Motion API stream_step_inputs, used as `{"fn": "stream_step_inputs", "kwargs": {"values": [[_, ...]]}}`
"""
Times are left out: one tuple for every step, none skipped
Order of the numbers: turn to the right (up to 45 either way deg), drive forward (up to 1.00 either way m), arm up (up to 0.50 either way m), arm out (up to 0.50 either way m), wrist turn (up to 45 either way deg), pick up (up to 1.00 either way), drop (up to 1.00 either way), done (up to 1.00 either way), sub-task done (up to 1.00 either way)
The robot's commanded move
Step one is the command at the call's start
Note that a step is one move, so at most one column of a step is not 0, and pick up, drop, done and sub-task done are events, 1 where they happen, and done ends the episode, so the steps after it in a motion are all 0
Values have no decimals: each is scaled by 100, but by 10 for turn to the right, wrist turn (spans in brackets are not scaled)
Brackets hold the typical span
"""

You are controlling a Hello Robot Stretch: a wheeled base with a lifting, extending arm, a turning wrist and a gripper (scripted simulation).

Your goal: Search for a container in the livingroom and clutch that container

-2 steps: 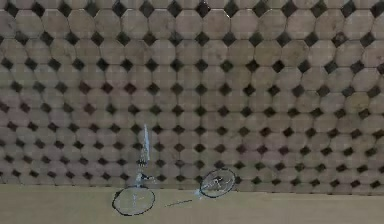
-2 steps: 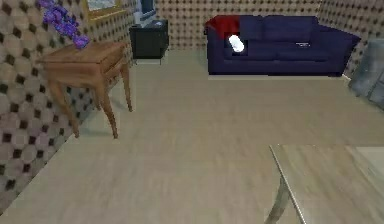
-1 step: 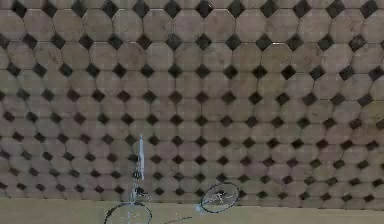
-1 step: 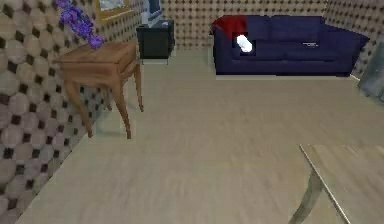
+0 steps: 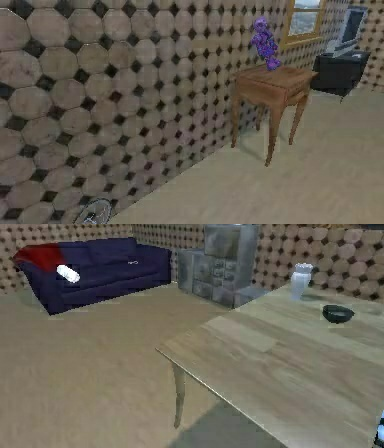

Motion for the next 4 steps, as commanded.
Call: {"fn": "stream_step_inputs", "kwargs": {"values": [[450, 0, 0, 0, 0, 0, 0, 0, 0], [0, 100, 0, 0, 0, 0, 0, 0, 0], [90, 0, 0, 0, 0, 0, 0, 0, 0], [0, 20, 0, 0, 0, 0, 0, 0, 0]]}}
